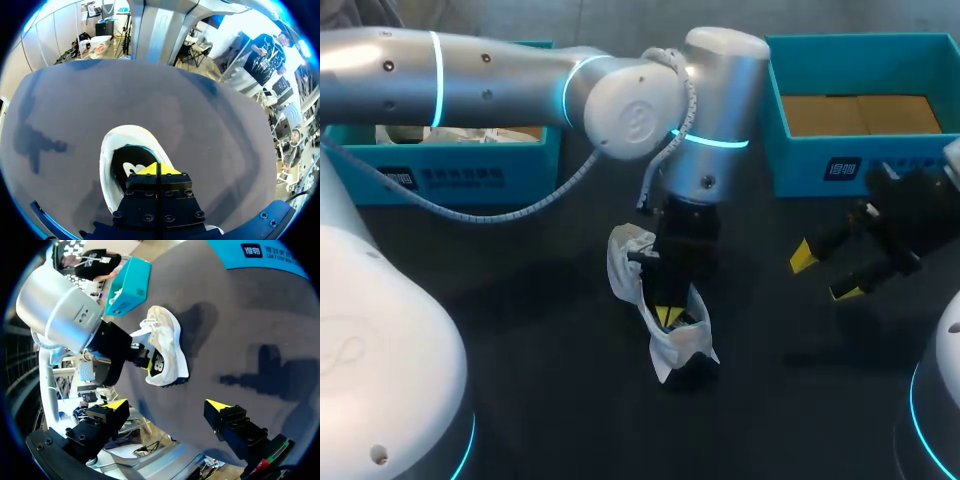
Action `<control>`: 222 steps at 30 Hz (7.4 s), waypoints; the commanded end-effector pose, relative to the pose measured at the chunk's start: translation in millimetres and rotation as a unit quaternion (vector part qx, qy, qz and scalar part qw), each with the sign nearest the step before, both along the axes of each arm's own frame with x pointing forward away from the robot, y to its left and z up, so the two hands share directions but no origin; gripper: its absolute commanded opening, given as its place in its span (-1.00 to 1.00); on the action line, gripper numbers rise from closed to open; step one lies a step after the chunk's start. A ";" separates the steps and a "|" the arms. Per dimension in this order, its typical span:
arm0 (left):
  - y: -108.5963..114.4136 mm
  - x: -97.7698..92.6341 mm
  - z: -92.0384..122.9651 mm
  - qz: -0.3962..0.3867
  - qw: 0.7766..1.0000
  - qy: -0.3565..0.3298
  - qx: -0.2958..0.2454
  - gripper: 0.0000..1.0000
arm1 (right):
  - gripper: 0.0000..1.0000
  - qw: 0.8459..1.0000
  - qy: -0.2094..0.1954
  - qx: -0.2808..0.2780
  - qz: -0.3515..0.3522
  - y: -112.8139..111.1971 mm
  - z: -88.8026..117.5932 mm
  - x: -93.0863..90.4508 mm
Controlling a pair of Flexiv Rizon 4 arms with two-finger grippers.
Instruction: Take the shoe out of the shoebox, open the shoe tongue, remove and reinsert the insole, then place the shoe into the shoebox
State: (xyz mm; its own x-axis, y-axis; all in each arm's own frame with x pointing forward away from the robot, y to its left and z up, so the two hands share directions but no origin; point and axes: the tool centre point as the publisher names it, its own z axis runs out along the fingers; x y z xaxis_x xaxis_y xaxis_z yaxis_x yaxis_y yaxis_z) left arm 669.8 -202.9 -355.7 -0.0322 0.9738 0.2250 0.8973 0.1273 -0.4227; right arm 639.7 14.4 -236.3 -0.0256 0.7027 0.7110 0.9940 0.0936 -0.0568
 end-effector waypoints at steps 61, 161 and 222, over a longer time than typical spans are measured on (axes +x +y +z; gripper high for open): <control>-9.8 -19.8 -42.6 0.004 1.000 -0.004 0.011 -1.00 | 1.00 1.000 0.000 -0.001 -0.001 0.2 0.0 -1.3; -20.4 0.6 -71.6 0.079 0.993 -0.079 0.031 -1.00 | 1.00 1.000 0.000 -0.001 -0.001 0.2 0.0 -1.3; -0.4 34.7 -13.8 0.167 0.973 -0.156 -0.015 0.05 | 1.00 1.000 0.000 -0.001 -0.001 0.2 0.0 -1.3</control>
State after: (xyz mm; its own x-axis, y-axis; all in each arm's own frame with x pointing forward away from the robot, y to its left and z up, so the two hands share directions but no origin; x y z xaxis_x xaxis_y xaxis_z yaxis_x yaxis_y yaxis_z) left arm 704.3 -206.1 -373.9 -0.4117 0.9023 0.1280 0.8920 0.4277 -0.1463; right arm 639.9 14.1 -236.2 -0.0257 0.7021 0.7116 0.9939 0.0943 -0.0570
